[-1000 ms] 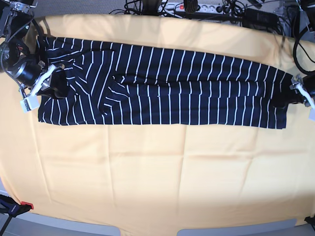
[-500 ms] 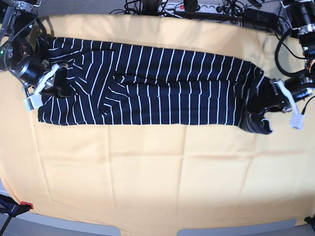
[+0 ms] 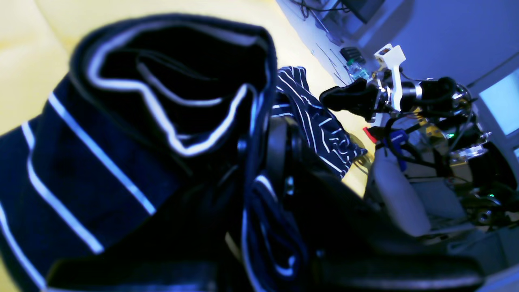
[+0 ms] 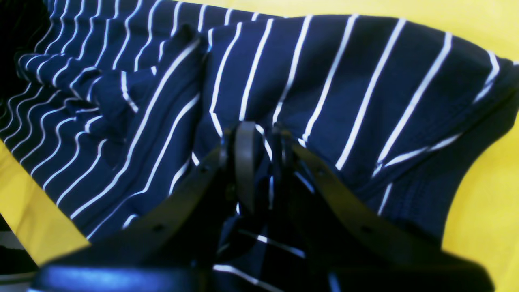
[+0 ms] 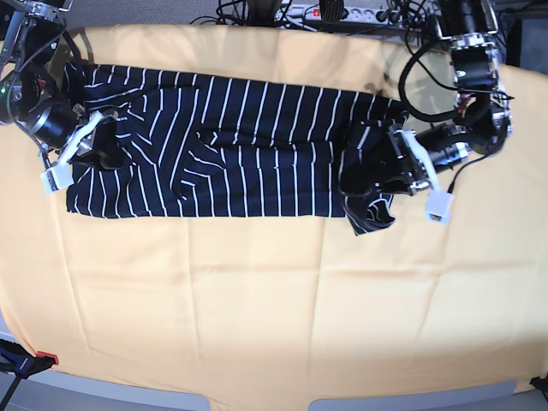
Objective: Fold the T-shirt properly
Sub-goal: 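Fold the strip end with the left gripper toward the right gripper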
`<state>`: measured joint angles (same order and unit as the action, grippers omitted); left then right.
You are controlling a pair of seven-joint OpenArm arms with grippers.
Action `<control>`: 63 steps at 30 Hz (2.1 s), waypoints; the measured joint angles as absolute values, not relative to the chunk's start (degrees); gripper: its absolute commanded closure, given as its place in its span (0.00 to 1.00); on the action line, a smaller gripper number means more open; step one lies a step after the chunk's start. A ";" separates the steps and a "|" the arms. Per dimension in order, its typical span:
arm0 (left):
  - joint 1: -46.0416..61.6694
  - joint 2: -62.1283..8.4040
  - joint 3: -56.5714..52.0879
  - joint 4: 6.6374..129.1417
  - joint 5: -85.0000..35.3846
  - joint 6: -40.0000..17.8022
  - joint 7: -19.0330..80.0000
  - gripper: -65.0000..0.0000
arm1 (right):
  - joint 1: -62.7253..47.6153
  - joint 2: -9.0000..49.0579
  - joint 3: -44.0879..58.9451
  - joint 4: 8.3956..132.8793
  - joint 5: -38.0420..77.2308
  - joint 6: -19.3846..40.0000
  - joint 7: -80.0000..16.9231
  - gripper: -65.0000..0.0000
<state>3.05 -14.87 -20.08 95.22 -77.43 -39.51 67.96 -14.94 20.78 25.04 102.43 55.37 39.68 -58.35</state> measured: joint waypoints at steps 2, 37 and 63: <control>3.01 -13.72 -19.66 94.76 -75.81 -39.51 66.85 1.00 | -14.92 20.78 25.02 102.43 55.48 39.68 -58.35 0.84; 4.25 -8.45 -18.65 94.72 -50.35 -37.76 56.51 1.00 | -12.34 21.23 28.56 109.91 59.66 39.70 -58.98 0.60; 9.52 -8.69 -18.72 94.43 -48.34 -36.05 53.78 1.00 | -15.38 18.85 32.45 84.73 69.54 40.01 -65.56 0.42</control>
<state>9.52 -8.69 -18.72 94.43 -48.34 -36.05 53.78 -15.38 18.85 32.45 84.73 69.54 40.01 -65.56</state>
